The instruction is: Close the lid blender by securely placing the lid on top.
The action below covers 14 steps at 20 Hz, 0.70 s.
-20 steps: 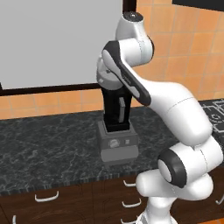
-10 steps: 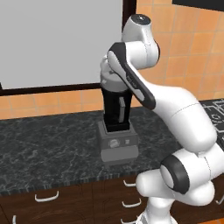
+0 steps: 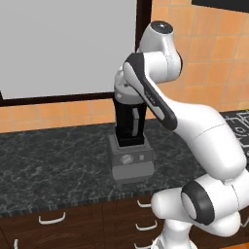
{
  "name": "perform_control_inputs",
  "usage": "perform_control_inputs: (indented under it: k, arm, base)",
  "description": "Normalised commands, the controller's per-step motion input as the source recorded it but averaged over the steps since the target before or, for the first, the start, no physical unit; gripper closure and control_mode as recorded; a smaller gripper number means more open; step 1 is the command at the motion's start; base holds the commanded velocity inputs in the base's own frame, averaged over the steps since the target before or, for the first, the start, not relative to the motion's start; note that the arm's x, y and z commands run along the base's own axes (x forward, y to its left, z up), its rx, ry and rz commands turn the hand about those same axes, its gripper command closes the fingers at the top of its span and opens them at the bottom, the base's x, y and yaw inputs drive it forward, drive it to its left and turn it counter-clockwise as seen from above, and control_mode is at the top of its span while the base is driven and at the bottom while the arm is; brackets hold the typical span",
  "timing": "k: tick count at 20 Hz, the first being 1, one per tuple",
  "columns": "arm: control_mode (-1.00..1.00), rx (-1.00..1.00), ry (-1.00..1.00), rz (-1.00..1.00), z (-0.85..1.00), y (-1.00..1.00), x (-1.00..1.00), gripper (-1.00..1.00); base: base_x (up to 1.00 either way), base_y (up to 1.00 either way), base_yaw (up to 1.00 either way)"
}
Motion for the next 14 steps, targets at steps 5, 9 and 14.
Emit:
perform_control_inputs:
  k: [5,9,14]
  arm:
    - [-1.0,0.0,0.05,0.0,-0.04,0.19,0.27,1.0]
    - [-1.0,0.0,0.23,0.0,-0.11,0.05,0.02,1.0]
    - [-1.0,0.0,0.14,0.0,-0.17,0.02,-0.22,1.0]
  base:
    - [0.0,0.0,0.0]
    - [0.0,0.0,0.0]
    - [0.0,0.0,0.0]
